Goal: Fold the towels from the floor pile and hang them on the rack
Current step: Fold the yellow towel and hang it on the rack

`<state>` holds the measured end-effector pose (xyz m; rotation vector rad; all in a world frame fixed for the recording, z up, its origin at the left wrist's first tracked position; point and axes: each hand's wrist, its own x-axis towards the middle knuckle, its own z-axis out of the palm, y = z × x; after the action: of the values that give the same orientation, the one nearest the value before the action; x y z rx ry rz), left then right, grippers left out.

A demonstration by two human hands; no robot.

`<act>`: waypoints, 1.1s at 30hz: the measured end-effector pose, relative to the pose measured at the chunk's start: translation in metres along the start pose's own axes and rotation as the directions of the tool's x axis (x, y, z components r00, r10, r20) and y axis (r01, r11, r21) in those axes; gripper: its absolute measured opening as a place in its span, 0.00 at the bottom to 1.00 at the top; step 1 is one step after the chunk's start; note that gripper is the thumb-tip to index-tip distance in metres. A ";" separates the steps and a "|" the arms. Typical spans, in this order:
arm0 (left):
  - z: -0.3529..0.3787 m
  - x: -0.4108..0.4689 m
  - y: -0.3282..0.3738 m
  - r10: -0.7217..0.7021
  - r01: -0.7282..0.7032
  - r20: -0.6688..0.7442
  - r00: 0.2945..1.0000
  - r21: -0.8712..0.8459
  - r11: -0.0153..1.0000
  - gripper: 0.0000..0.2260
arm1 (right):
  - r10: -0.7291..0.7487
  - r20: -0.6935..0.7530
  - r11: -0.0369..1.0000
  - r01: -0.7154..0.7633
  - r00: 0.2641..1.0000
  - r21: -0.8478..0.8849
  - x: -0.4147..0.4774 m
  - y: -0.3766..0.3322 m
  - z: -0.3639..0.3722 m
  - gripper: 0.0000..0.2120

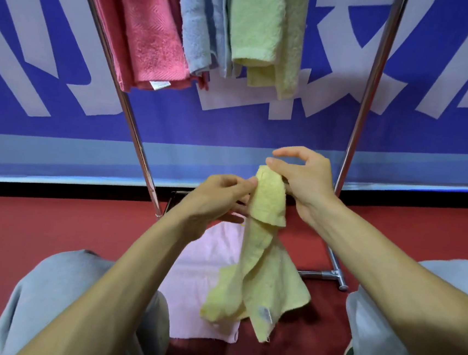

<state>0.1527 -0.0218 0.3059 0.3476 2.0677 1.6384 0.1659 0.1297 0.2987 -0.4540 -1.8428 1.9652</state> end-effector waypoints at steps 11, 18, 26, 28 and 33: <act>0.004 0.005 -0.009 0.400 -0.247 -0.159 0.903 0.569 0.784 0.08 | 0.127 -0.006 0.988 -0.126 0.992 0.089 -0.001 -0.002 -0.005 0.06; -0.011 0.006 -0.007 0.535 -0.199 -0.187 0.824 0.788 0.582 0.07 | 0.103 0.004 0.988 -0.102 0.995 -0.114 0.001 0.003 -0.007 0.08; -0.005 0.004 0.004 0.257 -0.326 -0.325 0.910 -0.180 0.928 0.01 | 0.133 0.386 0.973 -0.046 0.913 -0.226 -0.011 0.002 0.005 0.13; -0.006 0.004 0.005 0.223 -0.306 -0.309 0.924 -0.251 0.918 0.02 | 0.149 0.462 0.953 -0.003 0.874 -0.302 -0.012 0.005 0.005 0.23; -0.018 0.002 0.008 0.270 -0.312 -0.286 0.919 -0.111 0.944 0.09 | 0.103 0.577 0.971 0.046 0.810 -0.237 -0.012 0.005 -0.005 0.28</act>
<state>0.1413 -0.0339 0.3167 0.4189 2.1418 2.1138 0.1784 0.1276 0.2927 0.0928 -2.4793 2.0600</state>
